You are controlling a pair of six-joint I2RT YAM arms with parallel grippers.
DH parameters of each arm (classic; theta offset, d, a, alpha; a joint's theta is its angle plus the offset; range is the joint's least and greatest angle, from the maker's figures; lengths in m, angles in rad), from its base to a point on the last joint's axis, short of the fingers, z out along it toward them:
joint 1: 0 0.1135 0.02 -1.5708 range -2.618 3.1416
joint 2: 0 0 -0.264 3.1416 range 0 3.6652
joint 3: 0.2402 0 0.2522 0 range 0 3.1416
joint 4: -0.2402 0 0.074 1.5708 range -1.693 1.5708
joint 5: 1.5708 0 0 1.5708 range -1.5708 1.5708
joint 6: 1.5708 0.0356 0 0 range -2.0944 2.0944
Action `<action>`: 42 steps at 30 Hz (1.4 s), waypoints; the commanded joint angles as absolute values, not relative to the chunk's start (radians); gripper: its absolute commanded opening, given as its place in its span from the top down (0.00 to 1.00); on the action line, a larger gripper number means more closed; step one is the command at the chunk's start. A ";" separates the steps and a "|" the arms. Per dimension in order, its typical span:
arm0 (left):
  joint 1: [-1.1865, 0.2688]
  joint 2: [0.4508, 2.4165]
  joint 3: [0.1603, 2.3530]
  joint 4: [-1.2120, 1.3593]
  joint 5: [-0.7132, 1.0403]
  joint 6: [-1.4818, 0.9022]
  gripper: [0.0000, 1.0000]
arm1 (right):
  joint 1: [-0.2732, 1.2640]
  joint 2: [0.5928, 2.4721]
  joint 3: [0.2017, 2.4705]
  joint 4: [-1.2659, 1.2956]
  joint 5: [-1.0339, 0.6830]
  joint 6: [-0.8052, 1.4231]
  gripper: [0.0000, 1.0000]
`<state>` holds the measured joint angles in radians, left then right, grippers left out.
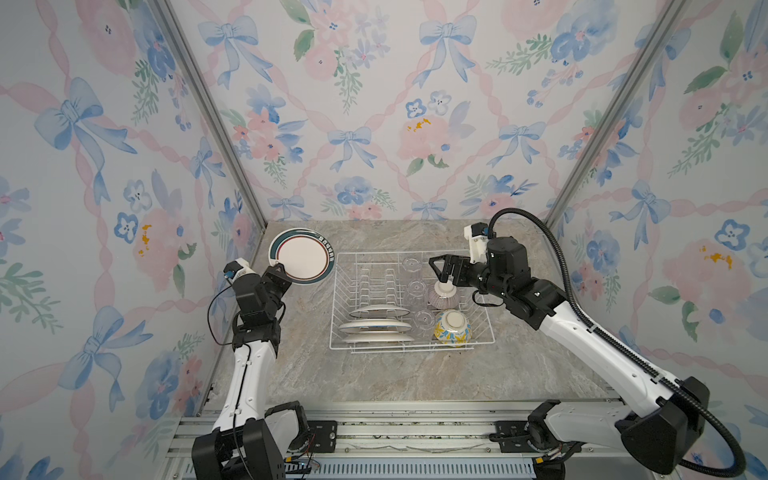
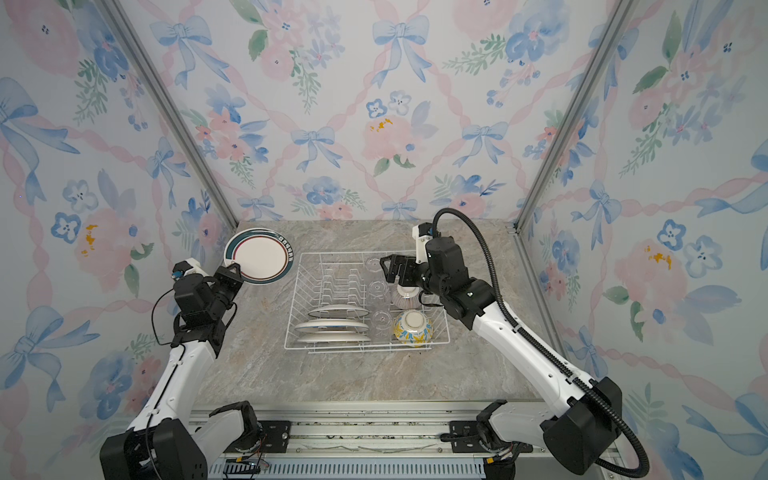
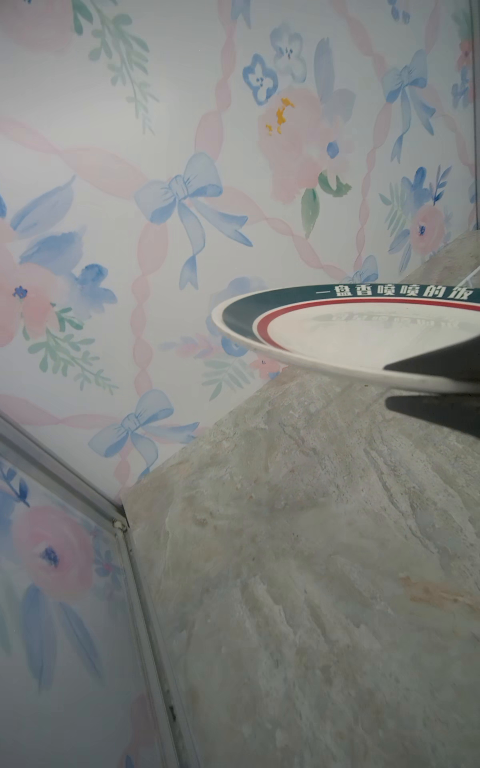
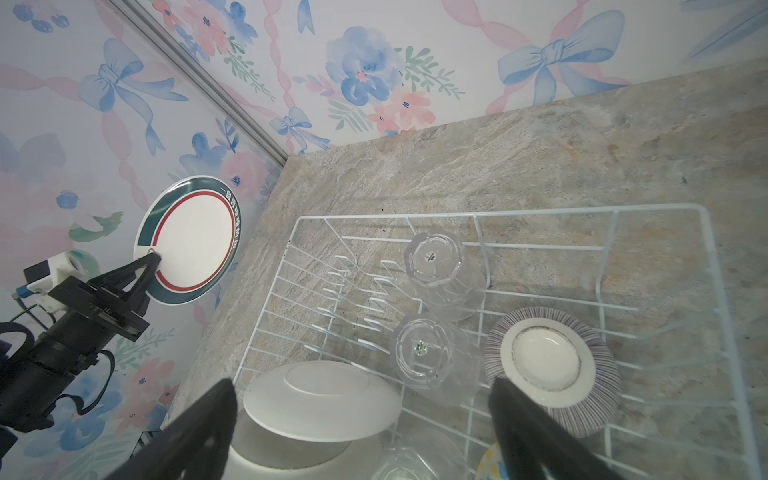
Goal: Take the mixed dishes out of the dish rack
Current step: 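Lower the plate onto the table with the left gripper while the right gripper withdraws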
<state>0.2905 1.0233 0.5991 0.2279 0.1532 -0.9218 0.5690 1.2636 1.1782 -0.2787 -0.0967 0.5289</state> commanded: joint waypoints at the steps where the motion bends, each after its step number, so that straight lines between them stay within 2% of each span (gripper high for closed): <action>1: 0.336 0.996 0.567 0.244 0.091 -0.929 1.00 | 0.560 1.275 1.211 -0.335 -0.091 0.473 0.03; 15: 0.377 1.197 0.507 0.232 0.182 -0.846 1.00 | 0.595 1.298 1.103 -0.423 -0.146 0.412 0.03; 22: 0.376 1.248 0.565 0.129 0.152 -0.717 1.00 | 0.666 1.342 1.154 -0.477 -0.080 0.379 0.03; 33: 0.376 1.334 0.551 0.137 0.182 -0.690 1.00 | 0.703 1.412 1.217 -0.520 -0.078 0.361 0.03; 35: 0.376 1.349 0.554 0.137 0.186 -0.686 0.84 | 0.715 1.423 1.221 -0.520 -0.070 0.359 0.03; 38: 0.376 1.369 0.562 0.137 0.199 -0.677 0.86 | 0.733 1.441 1.233 -0.527 -0.062 0.359 0.03; 41: 0.376 1.385 0.563 0.139 0.204 -0.677 0.67 | 0.752 1.457 1.250 -0.540 -0.053 0.354 0.03; 42: 0.377 1.389 0.563 0.139 0.209 -0.676 0.67 | 0.757 1.462 1.255 -0.546 -0.046 0.350 0.03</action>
